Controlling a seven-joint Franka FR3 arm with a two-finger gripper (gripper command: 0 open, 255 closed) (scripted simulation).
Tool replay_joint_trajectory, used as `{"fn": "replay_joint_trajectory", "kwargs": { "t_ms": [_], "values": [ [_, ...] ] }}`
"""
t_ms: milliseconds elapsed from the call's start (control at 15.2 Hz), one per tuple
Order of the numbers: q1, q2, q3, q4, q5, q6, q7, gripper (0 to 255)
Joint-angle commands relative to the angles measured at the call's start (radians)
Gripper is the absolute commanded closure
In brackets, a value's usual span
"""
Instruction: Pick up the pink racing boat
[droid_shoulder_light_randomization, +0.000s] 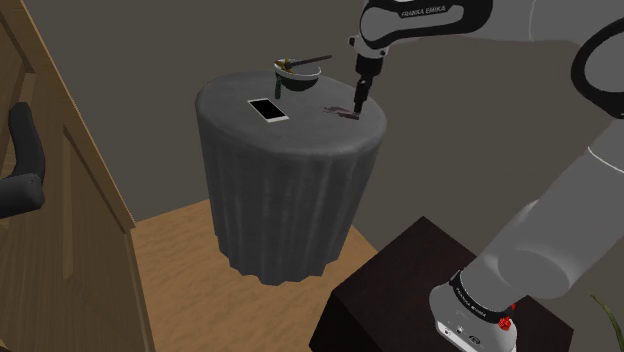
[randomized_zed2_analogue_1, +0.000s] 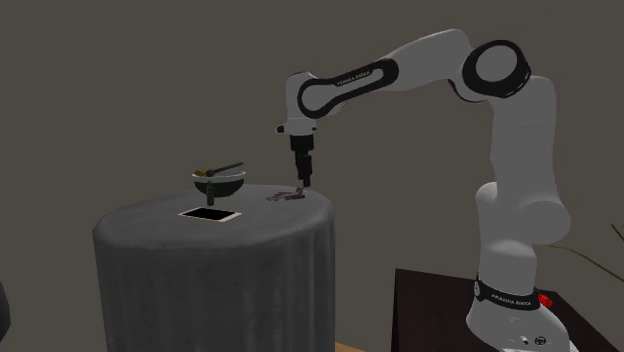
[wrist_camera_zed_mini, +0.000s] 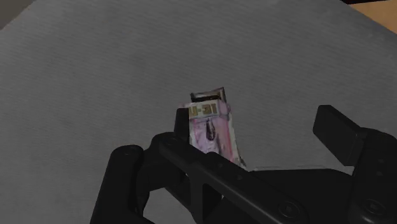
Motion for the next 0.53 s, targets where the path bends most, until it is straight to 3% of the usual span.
{"fn": "replay_joint_trajectory", "kwargs": {
  "t_ms": [0, 198, 462],
  "values": [
    [0.003, 0.066, 0.004, 0.074, 0.011, 0.007, -0.043, 0],
    [0.002, 0.158, 0.012, 0.186, 0.027, 0.008, -0.099, 0],
    [0.001, 0.163, 0.012, 0.139, 0.026, 0.059, -0.095, 0]
  ]
}}
